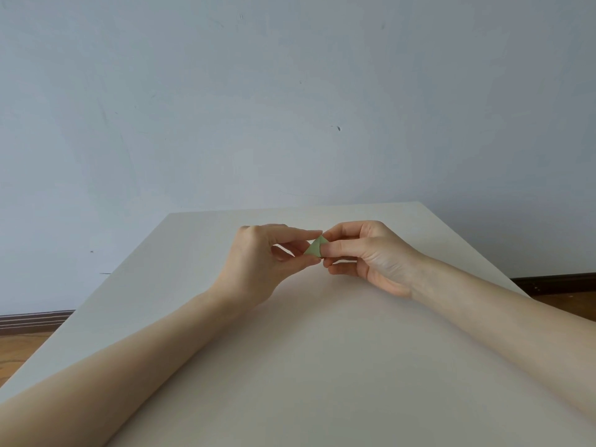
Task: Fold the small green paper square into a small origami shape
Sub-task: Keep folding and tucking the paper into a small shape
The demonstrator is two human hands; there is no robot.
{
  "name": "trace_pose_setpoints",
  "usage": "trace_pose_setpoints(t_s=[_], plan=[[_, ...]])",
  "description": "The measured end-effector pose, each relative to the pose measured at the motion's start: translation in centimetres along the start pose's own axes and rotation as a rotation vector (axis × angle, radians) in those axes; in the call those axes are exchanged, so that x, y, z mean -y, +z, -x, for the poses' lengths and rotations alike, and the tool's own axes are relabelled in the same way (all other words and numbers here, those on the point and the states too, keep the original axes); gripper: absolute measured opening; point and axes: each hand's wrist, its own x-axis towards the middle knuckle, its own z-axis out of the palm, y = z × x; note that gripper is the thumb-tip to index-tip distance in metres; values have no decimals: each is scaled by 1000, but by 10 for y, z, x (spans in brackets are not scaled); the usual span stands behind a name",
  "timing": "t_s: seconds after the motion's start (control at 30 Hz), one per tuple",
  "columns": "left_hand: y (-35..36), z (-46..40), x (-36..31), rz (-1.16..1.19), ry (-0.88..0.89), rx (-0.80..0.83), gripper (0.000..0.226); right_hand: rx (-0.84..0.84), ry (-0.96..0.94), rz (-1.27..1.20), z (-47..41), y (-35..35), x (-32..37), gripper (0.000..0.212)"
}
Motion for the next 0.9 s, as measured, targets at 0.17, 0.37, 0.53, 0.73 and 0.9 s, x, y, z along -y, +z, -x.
trace_pose_setpoints(t_s=[0.17, 0.37, 0.53, 0.73, 0.9], plan=[[0, 0, -1, -26, -1, -11, 29, 3, 11, -19, -1, 0, 1, 7], [-2, -1, 1, 83, -124, -43, 27, 21, -7, -132, 0, -1, 6, 13], [-3, -3, 1, 190, -208, -35, 28, 53, -36, -111, 2, -2, 9, 17], [-4, -6, 2, 275, -262, -11, 27, 78, -75, -17, 2, -5, 8, 26], [-4, -6, 1, 302, -280, 26, 24, 110, -110, 66, 2, -5, 8, 19]])
